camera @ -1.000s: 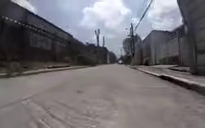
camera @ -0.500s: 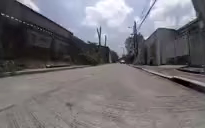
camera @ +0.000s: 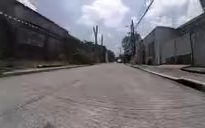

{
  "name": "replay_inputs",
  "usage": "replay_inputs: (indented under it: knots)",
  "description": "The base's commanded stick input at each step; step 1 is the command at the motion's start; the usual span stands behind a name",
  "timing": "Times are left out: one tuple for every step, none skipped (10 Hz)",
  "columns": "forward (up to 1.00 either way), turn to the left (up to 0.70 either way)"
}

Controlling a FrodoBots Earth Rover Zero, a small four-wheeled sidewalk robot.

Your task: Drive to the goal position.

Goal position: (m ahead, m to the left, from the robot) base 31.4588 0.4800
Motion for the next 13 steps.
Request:
replay_inputs:
  knots:
    - [1.0, 0.0]
    - [1.0, 0.0]
    - [1.0, 0.0]
    - [1.0, 0.0]
    - [1.0, 0.0]
    - [1.0, 0.0]
    - [1.0, -0.14]
    - [1.0, -0.33]
    - [1.0, -0.4]
    - [1.0, -0.4]
    - [1.0, -0.4]
    - [1.0, -0.3]
    - [1.0, -0.16]
